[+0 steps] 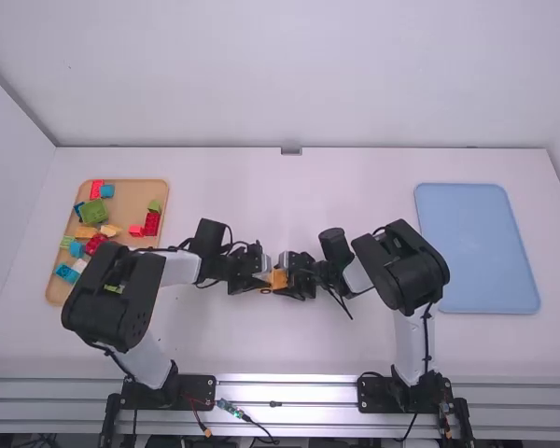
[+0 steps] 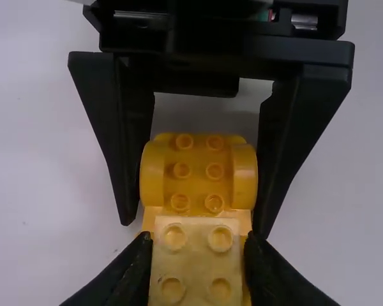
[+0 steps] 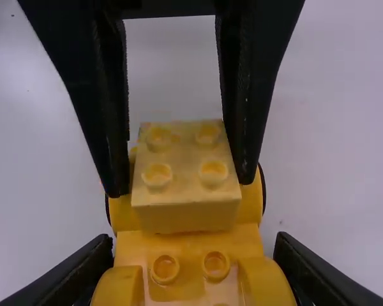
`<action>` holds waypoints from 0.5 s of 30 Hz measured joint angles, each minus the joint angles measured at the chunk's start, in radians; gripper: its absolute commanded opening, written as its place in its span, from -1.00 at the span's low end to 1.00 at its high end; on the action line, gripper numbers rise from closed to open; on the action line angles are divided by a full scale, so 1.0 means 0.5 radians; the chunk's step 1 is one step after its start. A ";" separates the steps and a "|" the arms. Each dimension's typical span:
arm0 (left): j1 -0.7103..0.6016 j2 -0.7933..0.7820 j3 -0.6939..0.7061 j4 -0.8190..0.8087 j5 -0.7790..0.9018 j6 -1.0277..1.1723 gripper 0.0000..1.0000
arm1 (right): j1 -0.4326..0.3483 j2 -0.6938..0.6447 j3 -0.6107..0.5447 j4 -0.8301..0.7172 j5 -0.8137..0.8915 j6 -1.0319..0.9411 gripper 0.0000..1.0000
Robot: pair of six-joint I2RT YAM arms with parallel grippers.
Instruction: Assemble lego blocks to make yellow taxi
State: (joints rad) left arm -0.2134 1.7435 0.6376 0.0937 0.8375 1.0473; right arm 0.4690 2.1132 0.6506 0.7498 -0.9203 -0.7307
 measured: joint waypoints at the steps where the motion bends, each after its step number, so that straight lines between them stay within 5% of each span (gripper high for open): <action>1: 0.000 0.000 0.000 0.000 -0.001 -0.002 0.06 | 0.000 0.000 0.000 0.000 0.002 -0.005 0.30; 4: 0.000 0.000 0.000 0.002 0.000 0.009 0.43 | 0.000 0.000 0.000 0.002 0.006 -0.001 0.30; 5: -0.001 0.000 0.000 0.001 -0.002 0.004 0.72 | -0.002 0.000 -0.001 0.002 0.006 -0.003 0.30; 7: 0.000 0.000 0.000 0.011 -0.002 -0.001 0.88 | -0.002 0.000 -0.001 0.003 0.007 -0.002 0.30; 15: 0.003 -0.014 0.000 0.045 0.039 -0.009 0.91 | -0.002 0.000 0.000 0.002 0.012 -0.003 0.30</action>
State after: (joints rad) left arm -0.2119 1.7367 0.6376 0.1162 0.8570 1.0428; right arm 0.4683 2.1132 0.6506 0.7506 -0.9142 -0.7322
